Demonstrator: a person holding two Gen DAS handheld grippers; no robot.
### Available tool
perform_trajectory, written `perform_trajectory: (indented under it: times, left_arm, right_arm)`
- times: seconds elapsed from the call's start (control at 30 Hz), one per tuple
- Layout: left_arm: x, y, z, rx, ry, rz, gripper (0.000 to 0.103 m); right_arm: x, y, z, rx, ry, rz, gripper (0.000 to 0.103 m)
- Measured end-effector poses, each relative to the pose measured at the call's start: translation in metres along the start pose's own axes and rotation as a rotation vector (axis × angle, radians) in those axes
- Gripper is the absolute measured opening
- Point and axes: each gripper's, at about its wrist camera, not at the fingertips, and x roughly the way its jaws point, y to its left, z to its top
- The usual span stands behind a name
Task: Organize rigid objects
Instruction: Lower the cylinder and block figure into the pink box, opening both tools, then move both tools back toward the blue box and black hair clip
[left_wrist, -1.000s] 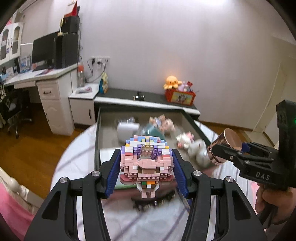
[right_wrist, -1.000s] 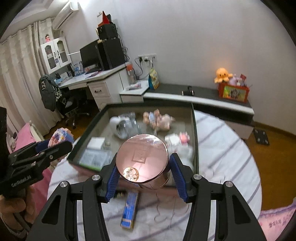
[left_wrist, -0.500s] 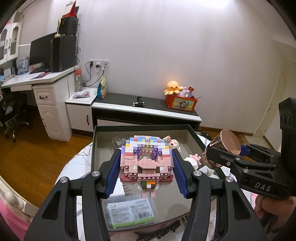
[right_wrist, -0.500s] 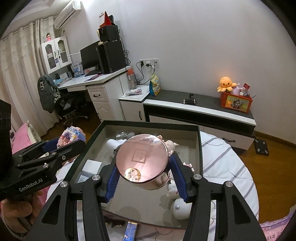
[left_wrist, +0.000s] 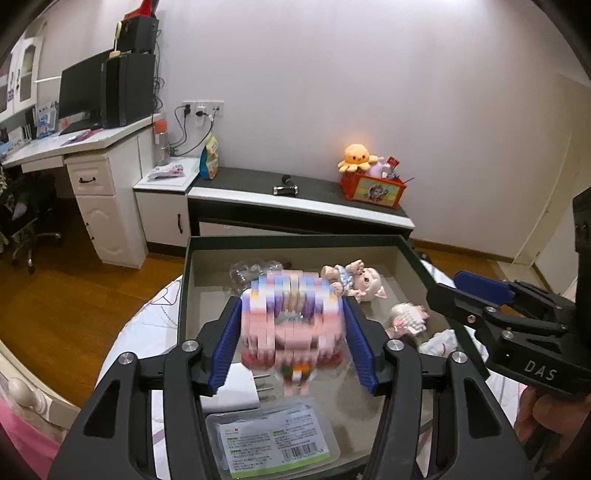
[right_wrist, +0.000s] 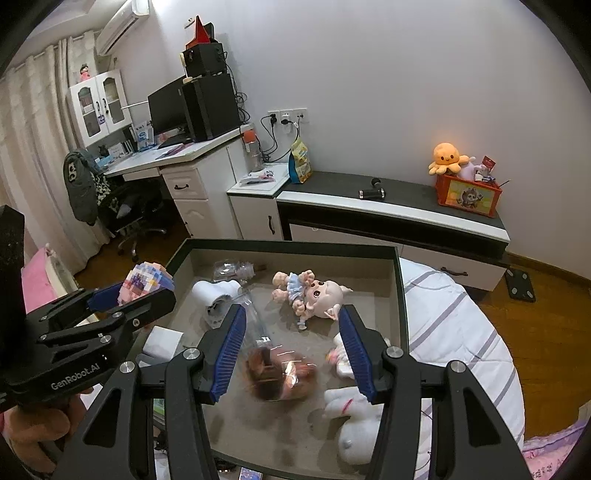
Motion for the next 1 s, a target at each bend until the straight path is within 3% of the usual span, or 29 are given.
perform_trajectory:
  times: [0.03, 0.07, 0.13, 0.2, 0.27, 1.0]
  left_arm:
    - [-0.001, -0.001, 0.0, 0.006, -0.003, 0.002, 0.072]
    - [-0.002, -0.002, 0.0, 0.012, -0.006, 0.005, 0.088]
    - [-0.006, -0.003, -0.001, 0.022, -0.026, 0.048, 0.096]
    - [-0.009, -0.001, -0.002, 0.012, -0.031, 0.037, 0.101]
    - [-0.013, 0.0, -0.003, 0.0, -0.037, 0.043, 0.102]
    - [-0.084, 0.013, -0.05, -0.044, -0.057, 0.075, 0.103]
  right_arm:
    - [0.0, -0.001, -0.001, 0.003, -0.001, -0.005, 0.074]
    - [0.0, -0.002, 0.0, 0.006, -0.003, -0.006, 0.085]
    - [-0.001, -0.002, -0.002, 0.016, -0.005, -0.004, 0.085]
    - [-0.001, -0.003, -0.004, 0.022, 0.0, -0.036, 0.089]
    - [-0.002, -0.005, -0.007, 0.032, 0.004, -0.053, 0.103]
    - [-0.053, 0.002, -0.044, 0.081, -0.027, -0.044, 0.103]
